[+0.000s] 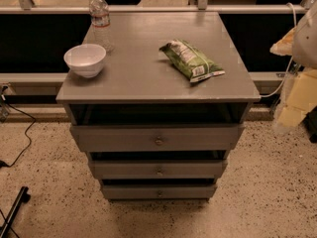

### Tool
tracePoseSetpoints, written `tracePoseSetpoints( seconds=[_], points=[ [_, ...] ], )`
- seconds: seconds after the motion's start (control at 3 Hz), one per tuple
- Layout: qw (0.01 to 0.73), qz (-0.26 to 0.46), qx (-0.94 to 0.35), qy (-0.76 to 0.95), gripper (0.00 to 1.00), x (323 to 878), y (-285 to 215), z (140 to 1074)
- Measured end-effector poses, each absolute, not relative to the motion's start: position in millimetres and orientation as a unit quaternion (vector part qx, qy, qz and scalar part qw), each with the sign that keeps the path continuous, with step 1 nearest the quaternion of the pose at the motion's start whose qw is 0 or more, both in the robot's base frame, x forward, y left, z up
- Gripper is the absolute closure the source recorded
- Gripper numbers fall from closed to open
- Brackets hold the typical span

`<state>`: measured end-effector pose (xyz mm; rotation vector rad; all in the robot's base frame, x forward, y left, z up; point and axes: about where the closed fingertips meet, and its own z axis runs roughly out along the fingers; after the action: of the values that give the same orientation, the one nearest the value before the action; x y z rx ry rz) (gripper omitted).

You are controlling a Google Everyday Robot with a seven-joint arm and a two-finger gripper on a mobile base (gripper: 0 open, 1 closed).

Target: Open top drawer

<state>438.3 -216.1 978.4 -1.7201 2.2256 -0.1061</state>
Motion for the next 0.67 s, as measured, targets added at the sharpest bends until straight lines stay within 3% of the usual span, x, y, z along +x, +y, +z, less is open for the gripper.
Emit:
tracePoseSetpoints(
  seconds=[0.67],
  points=[
    [0.171, -0.039, -0.601, 0.779, 0.0, 440.4, -211.8, 961.6]
  ],
)
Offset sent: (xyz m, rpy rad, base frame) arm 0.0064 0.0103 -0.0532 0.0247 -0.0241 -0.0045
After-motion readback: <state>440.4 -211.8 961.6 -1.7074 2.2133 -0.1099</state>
